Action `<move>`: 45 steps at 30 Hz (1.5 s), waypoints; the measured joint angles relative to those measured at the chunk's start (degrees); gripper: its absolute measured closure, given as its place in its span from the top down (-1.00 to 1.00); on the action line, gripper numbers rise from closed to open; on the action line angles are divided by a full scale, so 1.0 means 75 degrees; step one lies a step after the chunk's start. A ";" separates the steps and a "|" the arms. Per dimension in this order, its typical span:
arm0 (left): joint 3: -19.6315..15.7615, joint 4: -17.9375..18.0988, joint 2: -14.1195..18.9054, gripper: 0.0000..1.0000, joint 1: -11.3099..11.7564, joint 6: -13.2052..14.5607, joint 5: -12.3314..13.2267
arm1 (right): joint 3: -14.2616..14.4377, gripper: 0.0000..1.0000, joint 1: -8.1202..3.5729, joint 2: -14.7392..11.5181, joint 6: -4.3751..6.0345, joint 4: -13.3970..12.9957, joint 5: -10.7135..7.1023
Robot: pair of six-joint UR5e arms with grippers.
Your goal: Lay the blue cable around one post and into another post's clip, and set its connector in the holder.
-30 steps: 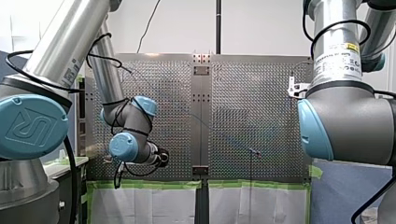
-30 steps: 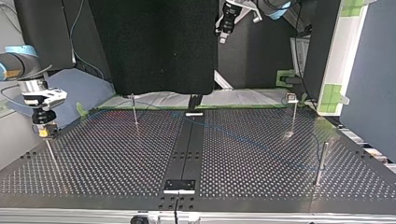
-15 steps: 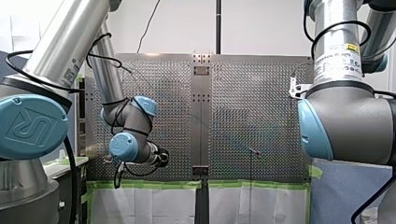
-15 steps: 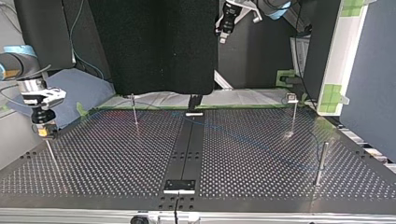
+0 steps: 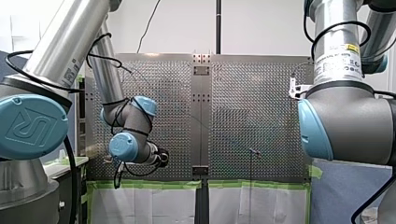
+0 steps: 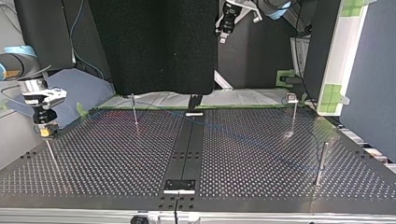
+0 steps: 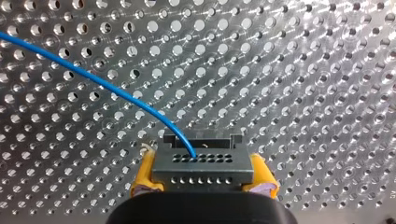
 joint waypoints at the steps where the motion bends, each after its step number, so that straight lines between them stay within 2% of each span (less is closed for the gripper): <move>1: 0.0000 -0.0001 0.0001 0.96 0.0000 0.0000 0.0000 | 0.0001 -1.00 0.0001 0.0001 -0.0006 -0.0011 -0.0009; 16: 0.0003 0.0000 -0.0001 0.96 0.0000 0.0000 0.0011 | 0.0007 -1.00 0.0004 0.0052 -0.0199 -0.0046 -0.0026; 25: 0.0003 -0.0003 0.0000 0.96 0.0000 0.0000 0.0012 | 0.0007 -1.00 0.0009 0.0083 -0.0221 -0.0061 -0.0020; 45: 0.0004 -0.0003 0.0002 0.96 0.0000 0.0000 0.0017 | -0.0046 -1.00 0.0038 0.0107 0.0041 -0.0270 -0.0025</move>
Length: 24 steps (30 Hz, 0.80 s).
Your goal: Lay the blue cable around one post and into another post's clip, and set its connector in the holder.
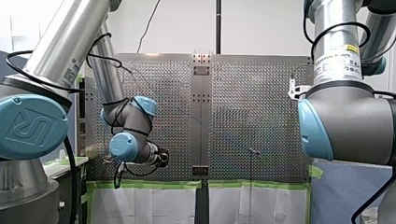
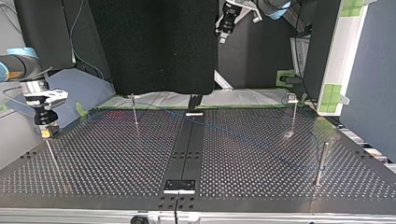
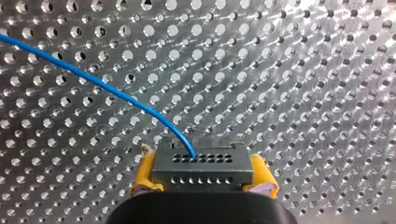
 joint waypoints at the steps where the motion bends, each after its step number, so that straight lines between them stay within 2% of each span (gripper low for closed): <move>1: 0.0000 0.0000 -0.0001 0.96 0.0000 0.0000 0.0002 | -0.0005 -1.00 0.0003 0.0000 0.0010 -0.0003 0.0000; 24: 0.0000 0.0000 -0.0005 0.96 0.0000 0.0000 0.0018 | -0.0049 -1.00 0.0023 0.0055 0.0148 -0.0006 0.0035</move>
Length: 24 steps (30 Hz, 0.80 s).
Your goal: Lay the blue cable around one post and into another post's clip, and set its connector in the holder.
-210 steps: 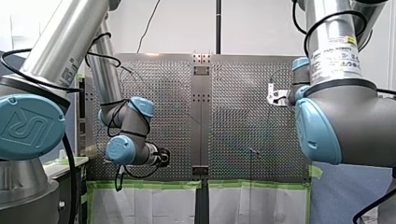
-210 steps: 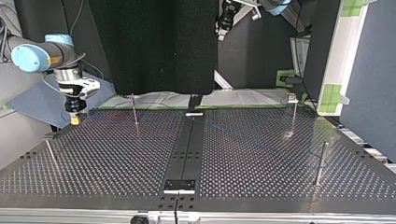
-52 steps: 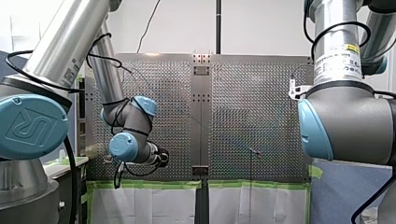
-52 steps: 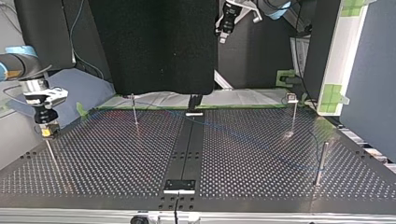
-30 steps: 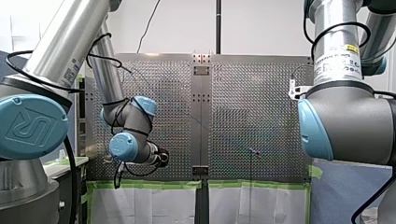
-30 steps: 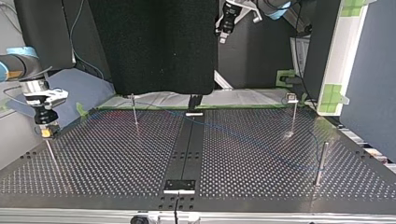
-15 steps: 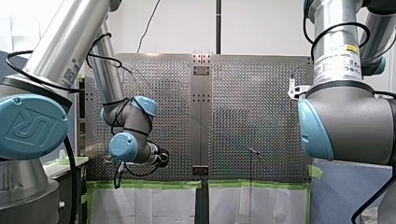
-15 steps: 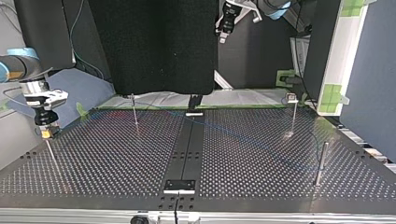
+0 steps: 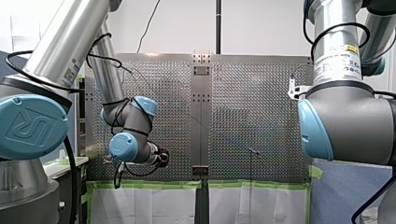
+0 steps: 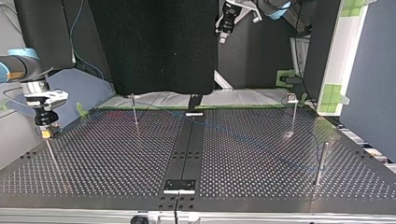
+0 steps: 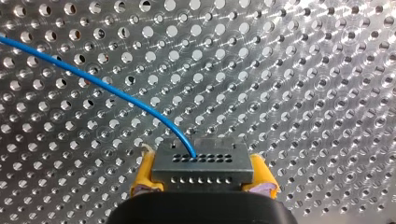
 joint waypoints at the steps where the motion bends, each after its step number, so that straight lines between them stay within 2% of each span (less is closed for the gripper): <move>1: 0.0000 0.0000 -0.0001 0.96 0.0000 0.0000 0.0000 | -0.0002 -1.00 0.0001 0.0002 0.0003 0.0001 0.0000; 24: 0.0000 0.0001 0.0002 0.96 0.0000 0.0000 0.0011 | -0.0109 -1.00 0.0027 0.0036 0.0044 0.0012 0.0010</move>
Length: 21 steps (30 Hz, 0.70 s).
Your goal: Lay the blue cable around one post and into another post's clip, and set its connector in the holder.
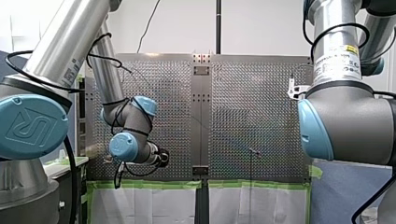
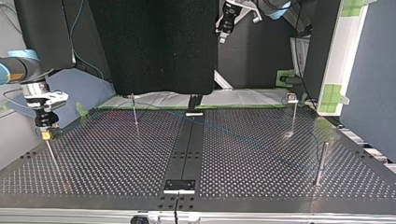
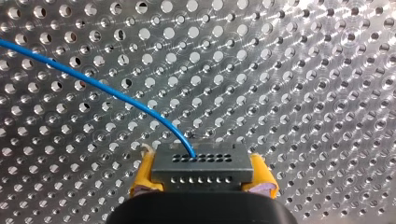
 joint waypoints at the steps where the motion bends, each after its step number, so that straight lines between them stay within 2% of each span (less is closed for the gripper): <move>1: 0.0000 -0.0001 -0.0001 0.96 0.0000 0.0000 0.0000 | 0.0000 -1.00 0.0002 0.0000 0.0004 0.0000 0.0004; 12: 0.0000 0.0000 0.0000 0.96 0.0000 0.0000 0.0001 | 0.0001 -1.00 0.0024 0.0005 -0.0009 -0.0001 0.0070; 14: 0.0000 0.0003 0.0000 0.96 0.0000 0.0000 0.0001 | 0.0001 -0.57 0.0033 0.0006 -0.0023 -0.0002 0.0086; 15: 0.0000 0.0005 0.0000 0.96 0.0000 0.0000 0.0001 | 0.0001 -0.57 0.0040 0.0007 -0.0033 -0.0001 0.0104; 16: 0.0000 0.0007 0.0000 0.96 0.0000 0.0000 0.0001 | 0.0002 -0.28 0.0047 0.0007 -0.0040 -0.0002 0.0121; 17: 0.0000 0.0008 0.0000 0.96 0.0000 0.0000 0.0001 | 0.0002 -0.09 0.0052 0.0007 -0.0047 -0.0001 0.0141; 18: 0.0001 0.0009 0.0000 0.96 0.0000 0.0000 0.0001 | 0.0002 -0.09 0.0061 0.0007 -0.0056 -0.0001 0.0163; 20: 0.0001 0.0010 0.0002 0.96 0.0000 0.0000 0.0001 | 0.0002 0.32 0.0073 0.0007 -0.0072 -0.0001 0.0185; 21: 0.0003 0.0013 0.0001 0.96 0.0000 0.0000 0.0001 | 0.0001 0.32 0.0080 0.0008 -0.0080 -0.0001 0.0192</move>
